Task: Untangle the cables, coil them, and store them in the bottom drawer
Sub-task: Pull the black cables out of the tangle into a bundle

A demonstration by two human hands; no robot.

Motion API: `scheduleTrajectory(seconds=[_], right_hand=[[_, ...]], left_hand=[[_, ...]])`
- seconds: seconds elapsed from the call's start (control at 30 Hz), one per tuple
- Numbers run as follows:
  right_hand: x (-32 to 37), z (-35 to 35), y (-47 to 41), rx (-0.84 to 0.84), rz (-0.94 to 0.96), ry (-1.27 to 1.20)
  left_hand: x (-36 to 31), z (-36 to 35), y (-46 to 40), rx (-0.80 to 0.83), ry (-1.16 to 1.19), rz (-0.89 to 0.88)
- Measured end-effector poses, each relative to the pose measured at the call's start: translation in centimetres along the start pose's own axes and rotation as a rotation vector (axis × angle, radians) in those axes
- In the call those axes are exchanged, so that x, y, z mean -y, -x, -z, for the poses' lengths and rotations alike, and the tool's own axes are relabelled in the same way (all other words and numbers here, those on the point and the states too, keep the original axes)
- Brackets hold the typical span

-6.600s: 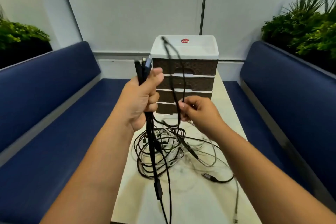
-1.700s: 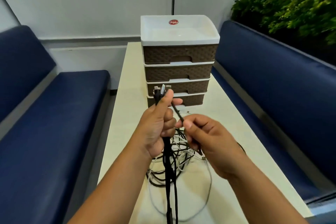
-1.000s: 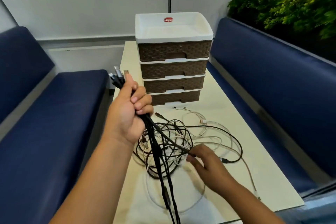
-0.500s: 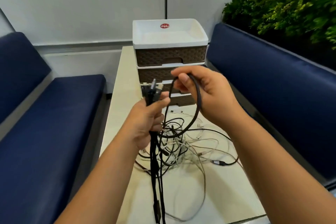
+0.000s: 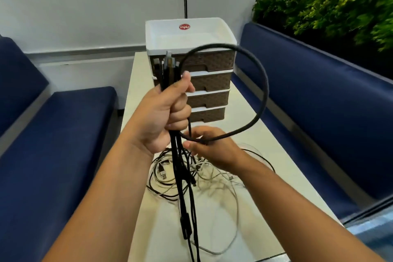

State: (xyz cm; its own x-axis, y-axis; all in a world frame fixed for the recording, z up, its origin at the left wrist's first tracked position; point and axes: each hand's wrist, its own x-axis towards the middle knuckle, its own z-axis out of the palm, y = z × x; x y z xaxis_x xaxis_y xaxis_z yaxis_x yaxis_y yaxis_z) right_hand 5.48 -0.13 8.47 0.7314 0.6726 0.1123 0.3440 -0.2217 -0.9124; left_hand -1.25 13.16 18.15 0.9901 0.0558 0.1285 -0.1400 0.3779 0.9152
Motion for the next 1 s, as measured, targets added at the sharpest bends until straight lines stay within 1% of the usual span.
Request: scheduleTrajectory(seconds=[0.07,0.1,0.13,0.2,0.3,0.37,0.43,0.53,0.67,0.73,0.83,1.0], right_hand=[[-0.2,-0.2,-0.4,-0.001,-0.004,0.202],[-0.3,-0.1,-0.7,-0.031,-0.027,0.235],[-0.1,0.1,-1.0,-0.06,-0.056,0.208],[0.5,0.8,-1.5,-0.102,-0.083,0.054],[2.9,2.6,-2.3,-0.172,0.0,-0.034],[4.8,4.0,-2.6,-0.187,0.034,-0.164],[6.3,5.0,-3.0,-0.185,0.06,-0.281],[7.8,6.0,-3.4,-0.197,0.097,-0.361],[9.5,7.2,-3.4,-0.259,0.162,-0.44],[10.3,8.0,-3.4,-0.337,0.191,-0.538],[10.4,9.0,-3.1,-0.431,0.191,-0.619],[7.5,9.8,-1.5,-0.519,0.081,-0.79]], left_hand=[[-0.7,-0.1,0.1,0.007,0.01,-0.019],[-0.8,0.0,0.0,-0.007,0.01,-0.03],[-0.9,0.2,0.0,-0.033,0.006,-0.04],[-0.5,0.9,-0.1,-0.105,-0.002,-0.052],[0.9,2.1,-0.4,-0.226,-0.013,-0.009],[2.2,2.5,-0.5,-0.262,-0.025,0.045],[3.6,2.6,-0.6,-0.261,-0.034,0.109],[5.6,2.1,-0.6,-0.206,-0.056,0.219],[7.7,2.0,-0.8,-0.185,-0.105,0.283],[8.2,2.0,-0.8,-0.202,-0.124,0.288],[8.2,1.9,-0.8,-0.224,-0.111,0.244],[5.7,1.3,-0.6,-0.204,-0.067,0.179]])
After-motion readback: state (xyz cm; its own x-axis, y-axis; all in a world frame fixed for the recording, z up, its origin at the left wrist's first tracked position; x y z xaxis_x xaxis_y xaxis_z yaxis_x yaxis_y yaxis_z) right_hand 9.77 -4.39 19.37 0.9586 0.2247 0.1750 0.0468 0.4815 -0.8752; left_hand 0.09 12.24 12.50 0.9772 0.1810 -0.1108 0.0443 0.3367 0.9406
